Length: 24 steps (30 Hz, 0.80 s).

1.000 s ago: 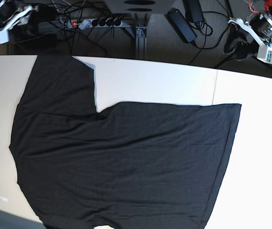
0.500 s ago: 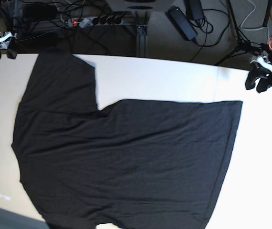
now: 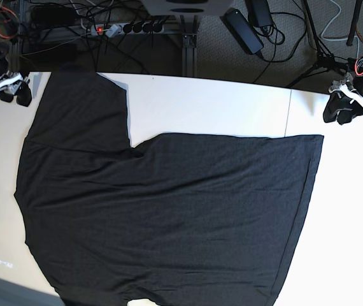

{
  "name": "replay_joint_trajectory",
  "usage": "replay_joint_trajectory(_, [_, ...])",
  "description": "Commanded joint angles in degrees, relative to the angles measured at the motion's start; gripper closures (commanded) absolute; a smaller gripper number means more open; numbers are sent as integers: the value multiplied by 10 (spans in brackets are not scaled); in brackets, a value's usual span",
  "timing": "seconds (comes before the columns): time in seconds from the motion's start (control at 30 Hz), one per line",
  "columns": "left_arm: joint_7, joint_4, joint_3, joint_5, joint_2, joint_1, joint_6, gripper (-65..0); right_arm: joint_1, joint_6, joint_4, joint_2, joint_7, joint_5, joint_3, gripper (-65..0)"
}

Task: Fold the T-shirt properly
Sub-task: 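Move both grippers from rest toward the shirt's shoulder corners, then lower both grippers and pinch the shirt's shoulder edges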

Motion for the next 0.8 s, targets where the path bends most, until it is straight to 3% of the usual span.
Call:
replay_joint_trajectory(0.0, [-6,7,-6,-9,-14,-1,-6,-361,-1,27,-1,-1,-21,-2,-11,-380])
replay_joint_trajectory(0.23, [-6,7,-6,-14,-34,0,-6,-361,-3,27,3,-51,-34,-17,-78,-380])
replay_joint_trajectory(0.43, [-5,7,-6,-26,-40,0,-6,-361,-2,27,3,-90,-35,-17,-94,-380])
replay_joint_trajectory(0.77, [3,-2,-6,-31,-40,-43,9,-361,-2,28,16,-113,-37,-16,-94,-379])
